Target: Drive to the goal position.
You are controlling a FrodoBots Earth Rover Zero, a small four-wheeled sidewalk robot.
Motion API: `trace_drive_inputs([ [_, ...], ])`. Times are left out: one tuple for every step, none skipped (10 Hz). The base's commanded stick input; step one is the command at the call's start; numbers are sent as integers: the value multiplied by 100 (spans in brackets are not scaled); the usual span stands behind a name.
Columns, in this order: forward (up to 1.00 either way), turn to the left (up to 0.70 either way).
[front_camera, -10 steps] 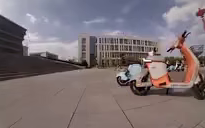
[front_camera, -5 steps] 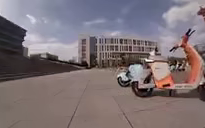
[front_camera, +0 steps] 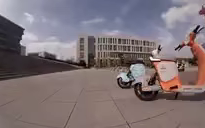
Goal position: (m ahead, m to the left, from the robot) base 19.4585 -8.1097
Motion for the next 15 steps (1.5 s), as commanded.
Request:
trace_drive_inputs([
  [0,-1],
  [0,-4],
  [0,-4],
  [0,-4],
  [0,-4],
  [0,-1],
  [0,-4],
  [0,-1],
  [0,-4],
  [0,-1],
  [0,-3],
  [0,0],
  [0,-4],
  [0,-4],
  [0,-2],
])
